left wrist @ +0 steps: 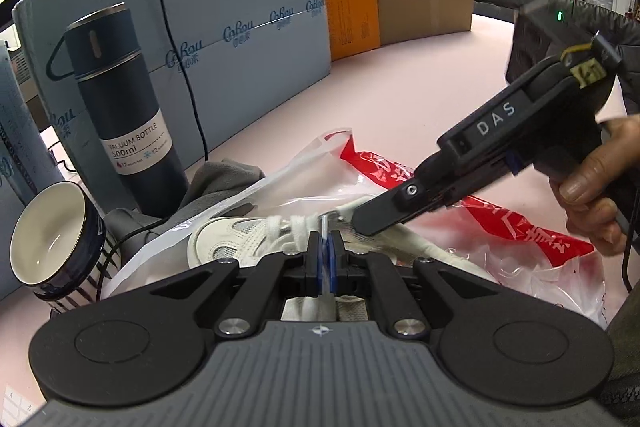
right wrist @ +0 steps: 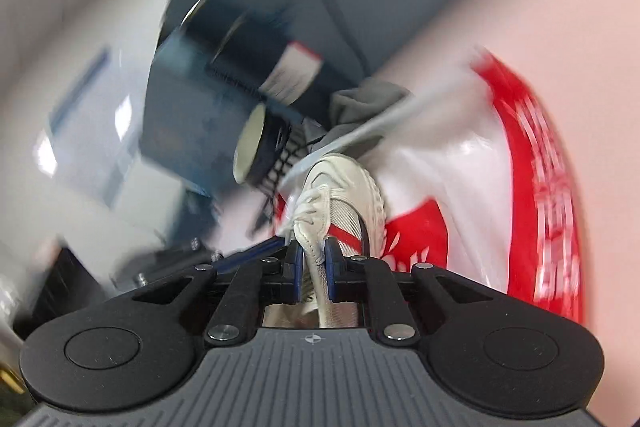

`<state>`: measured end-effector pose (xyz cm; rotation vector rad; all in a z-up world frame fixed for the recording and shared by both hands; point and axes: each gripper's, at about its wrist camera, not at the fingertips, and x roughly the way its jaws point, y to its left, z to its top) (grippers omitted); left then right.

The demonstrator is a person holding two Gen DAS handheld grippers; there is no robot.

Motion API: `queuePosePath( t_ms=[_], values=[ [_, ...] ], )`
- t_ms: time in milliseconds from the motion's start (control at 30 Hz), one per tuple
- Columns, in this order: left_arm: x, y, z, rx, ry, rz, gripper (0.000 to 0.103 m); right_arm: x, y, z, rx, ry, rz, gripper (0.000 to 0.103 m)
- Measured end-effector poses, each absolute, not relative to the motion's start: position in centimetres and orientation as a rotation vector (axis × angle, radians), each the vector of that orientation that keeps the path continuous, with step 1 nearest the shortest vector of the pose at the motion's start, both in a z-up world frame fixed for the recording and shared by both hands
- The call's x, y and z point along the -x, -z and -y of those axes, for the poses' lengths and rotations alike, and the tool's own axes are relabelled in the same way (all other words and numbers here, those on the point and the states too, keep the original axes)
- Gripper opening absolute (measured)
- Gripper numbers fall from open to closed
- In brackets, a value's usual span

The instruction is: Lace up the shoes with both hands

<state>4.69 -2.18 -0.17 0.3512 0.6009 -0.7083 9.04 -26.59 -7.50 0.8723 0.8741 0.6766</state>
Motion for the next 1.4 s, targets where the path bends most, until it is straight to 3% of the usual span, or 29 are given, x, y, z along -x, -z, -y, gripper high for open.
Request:
queuePosePath(
  t_ms=[333, 1400],
  values=[
    [-4.8, -0.1, 2.7, -0.402, 0.753, -0.612, 0.002, -9.3, 9.5, 27.3, -1.065, -0.696, -0.906, 0.011],
    [-5.3, 0.2, 4.1, -0.463, 0.775, -0.660, 0.002, -9.3, 8.5, 27.1, -0.969, -0.724, -0.905, 0.012]
  ],
)
